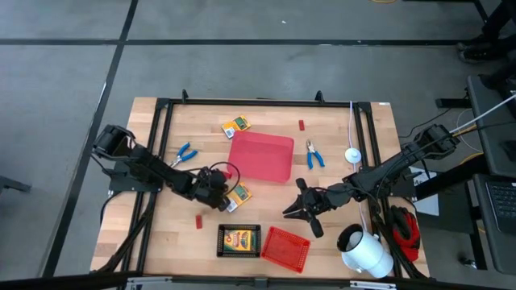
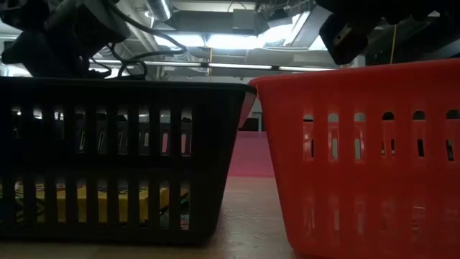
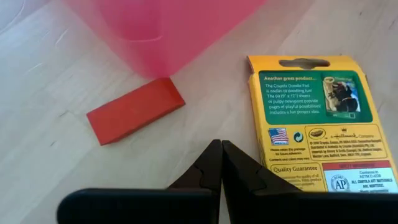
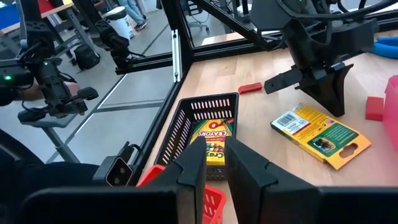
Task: Pick & Place School Supplies
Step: Put the crayon box into the black bin
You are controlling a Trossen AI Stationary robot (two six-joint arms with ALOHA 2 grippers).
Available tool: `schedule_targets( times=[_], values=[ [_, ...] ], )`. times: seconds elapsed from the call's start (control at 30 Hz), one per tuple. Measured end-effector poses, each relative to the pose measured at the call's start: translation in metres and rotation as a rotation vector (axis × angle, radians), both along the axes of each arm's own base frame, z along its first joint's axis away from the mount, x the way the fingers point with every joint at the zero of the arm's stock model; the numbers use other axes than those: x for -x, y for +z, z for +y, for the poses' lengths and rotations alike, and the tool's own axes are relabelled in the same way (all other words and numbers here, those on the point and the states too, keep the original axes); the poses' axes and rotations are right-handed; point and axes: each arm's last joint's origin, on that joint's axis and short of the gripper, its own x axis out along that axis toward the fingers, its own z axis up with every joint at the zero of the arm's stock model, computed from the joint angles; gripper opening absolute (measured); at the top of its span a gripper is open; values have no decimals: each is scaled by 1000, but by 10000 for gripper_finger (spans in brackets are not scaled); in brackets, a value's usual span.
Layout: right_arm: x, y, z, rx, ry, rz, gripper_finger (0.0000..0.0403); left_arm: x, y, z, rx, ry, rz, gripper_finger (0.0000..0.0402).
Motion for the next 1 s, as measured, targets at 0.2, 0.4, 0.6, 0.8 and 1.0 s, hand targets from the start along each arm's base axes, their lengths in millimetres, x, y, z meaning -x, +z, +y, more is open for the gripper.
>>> schedule_targets(
  times=[0.2, 0.4, 0.6, 0.8, 1.0],
  values=[
    [-4, -11, 2, 31, 4, 30, 61, 3, 3, -2, -2, -21, -30, 2],
    [-8, -20, 5, 21, 0, 49, 61, 2, 12, 2, 43, -63, -40, 2],
    [-9, -20, 5, 16, 3, 36, 61, 1, 16, 0, 31, -110, -54, 2],
    [-10, -20, 5, 14, 3, 32, 61, -2, 22, 3, 74, -175, -91, 2],
    [-10, -19, 6, 12, 3, 25, 61, -7, 25, 7, 92, -204, -117, 2]
  ],
)
